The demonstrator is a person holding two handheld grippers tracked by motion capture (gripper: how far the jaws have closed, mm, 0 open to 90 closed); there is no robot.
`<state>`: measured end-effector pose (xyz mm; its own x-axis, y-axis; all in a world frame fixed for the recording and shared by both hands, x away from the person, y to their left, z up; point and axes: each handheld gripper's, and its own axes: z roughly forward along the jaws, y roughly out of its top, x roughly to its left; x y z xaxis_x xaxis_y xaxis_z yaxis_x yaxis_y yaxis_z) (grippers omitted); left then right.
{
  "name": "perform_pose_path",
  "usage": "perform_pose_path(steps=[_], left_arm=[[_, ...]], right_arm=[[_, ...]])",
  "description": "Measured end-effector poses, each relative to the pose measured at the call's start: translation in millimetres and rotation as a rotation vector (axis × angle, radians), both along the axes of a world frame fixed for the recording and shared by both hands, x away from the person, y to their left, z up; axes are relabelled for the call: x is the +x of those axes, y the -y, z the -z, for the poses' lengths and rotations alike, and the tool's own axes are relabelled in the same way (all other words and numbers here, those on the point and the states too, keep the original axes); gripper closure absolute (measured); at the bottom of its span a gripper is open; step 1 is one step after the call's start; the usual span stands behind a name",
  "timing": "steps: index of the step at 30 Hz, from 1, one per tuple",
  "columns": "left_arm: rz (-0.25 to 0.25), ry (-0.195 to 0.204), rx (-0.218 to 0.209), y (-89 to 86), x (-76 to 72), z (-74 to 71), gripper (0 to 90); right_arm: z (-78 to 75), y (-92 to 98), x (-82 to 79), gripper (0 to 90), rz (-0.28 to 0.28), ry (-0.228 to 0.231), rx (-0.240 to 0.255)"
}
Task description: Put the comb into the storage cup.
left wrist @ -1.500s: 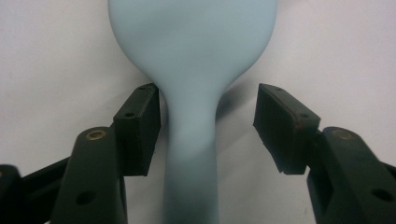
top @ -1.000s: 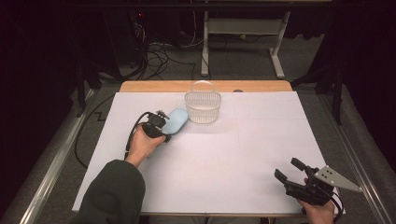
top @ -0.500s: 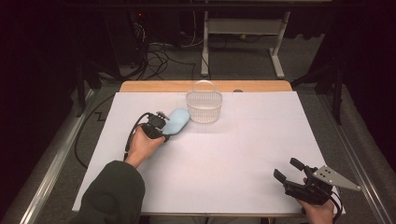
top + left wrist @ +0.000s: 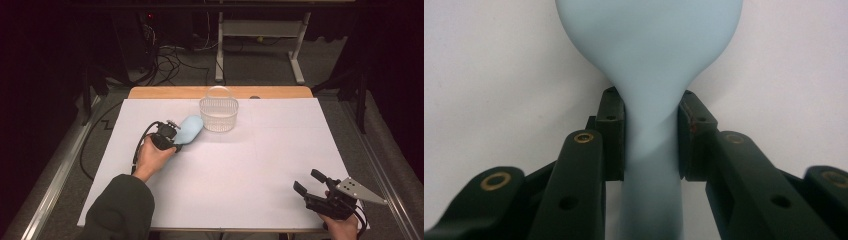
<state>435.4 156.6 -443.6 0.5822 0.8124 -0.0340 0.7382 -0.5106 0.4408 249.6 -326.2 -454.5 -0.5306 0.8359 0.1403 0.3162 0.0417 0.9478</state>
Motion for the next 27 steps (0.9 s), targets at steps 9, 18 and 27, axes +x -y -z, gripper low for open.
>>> perform_pose_path(steps=[9,18,27], left_arm=[[0.023,0.033,-0.030,-2.0,-11.8,-6.3,69.6],[0.045,0.067,-0.057,-7.6,-28.2,-11.2,69.6],[0.057,0.119,-0.102,-19.2,-46.3,-20.6,69.6]], right_arm=[[-0.3,-0.1,-1.0,20.0,0.004,0.005,-0.001],[-0.2,-0.2,-0.8,20.0,0.005,0.003,-0.002],[-0.2,-0.7,-0.8,20.0,0.010,0.001,-0.004]])
